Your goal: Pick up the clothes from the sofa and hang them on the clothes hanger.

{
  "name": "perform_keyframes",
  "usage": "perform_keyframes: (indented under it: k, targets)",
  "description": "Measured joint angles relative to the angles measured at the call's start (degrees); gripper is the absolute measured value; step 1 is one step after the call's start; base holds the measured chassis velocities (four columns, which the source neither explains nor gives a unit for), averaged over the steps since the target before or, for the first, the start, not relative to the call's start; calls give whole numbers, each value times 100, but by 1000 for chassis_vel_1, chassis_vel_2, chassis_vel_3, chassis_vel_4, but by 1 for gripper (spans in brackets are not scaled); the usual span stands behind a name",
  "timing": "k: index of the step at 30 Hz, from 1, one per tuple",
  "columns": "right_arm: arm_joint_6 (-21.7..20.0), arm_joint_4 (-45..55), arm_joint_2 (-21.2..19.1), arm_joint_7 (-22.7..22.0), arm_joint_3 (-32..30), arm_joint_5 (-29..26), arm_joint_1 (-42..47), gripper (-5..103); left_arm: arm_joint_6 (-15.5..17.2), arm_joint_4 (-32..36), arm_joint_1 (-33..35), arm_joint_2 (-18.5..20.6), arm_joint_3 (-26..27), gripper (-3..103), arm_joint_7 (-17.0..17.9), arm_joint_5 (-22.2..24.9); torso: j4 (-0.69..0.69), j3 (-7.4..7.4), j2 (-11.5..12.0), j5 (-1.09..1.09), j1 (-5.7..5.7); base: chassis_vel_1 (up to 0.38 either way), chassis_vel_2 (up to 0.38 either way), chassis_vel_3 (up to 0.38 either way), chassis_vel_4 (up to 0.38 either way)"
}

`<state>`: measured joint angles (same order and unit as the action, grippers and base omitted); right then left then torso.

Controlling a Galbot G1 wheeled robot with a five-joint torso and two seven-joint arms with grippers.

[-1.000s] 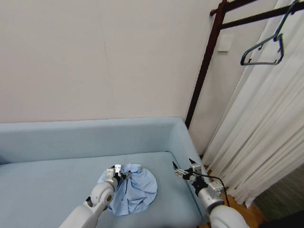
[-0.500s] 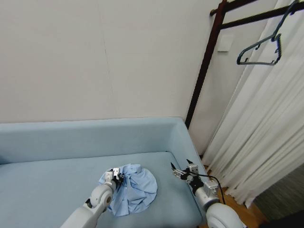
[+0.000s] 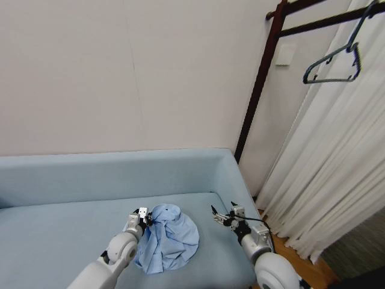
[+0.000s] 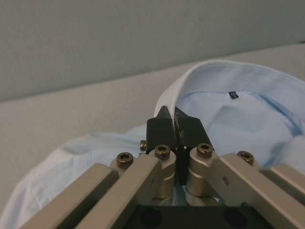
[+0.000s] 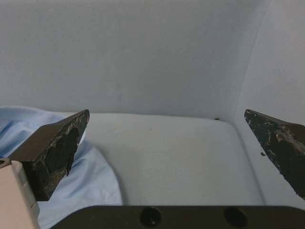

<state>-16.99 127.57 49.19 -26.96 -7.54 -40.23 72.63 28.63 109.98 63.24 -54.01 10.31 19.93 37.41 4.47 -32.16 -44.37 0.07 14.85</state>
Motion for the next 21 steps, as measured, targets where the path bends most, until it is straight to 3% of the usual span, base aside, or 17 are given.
perform_keyframes:
  k: [5,10,15,21]
  targets:
    - [-263,-229,151,-313,679,-750,-727,100,-310,323,208,261,212,0,-245,-205,-3,0,0,0,0,0,0,0,0]
    - [-673,-773,770,-456,1255,-1777,-1506,100,-457,707,530,591,500,0,-470,-232,-2,0,0,-1,1,0,0,0,0]
    - [-780,-1204,1277,-497,1400,-2102,-1790,100,-537,792,711,710,607,0,-552,-225,-2,0,-1,-1,1,0,0,0,0]
    - [-920,-1660,1789,-486,1396,-2105,-1897,100,-729,658,722,716,782,0,-754,-188,-1,-1,0,-1,1,0,0,0,0]
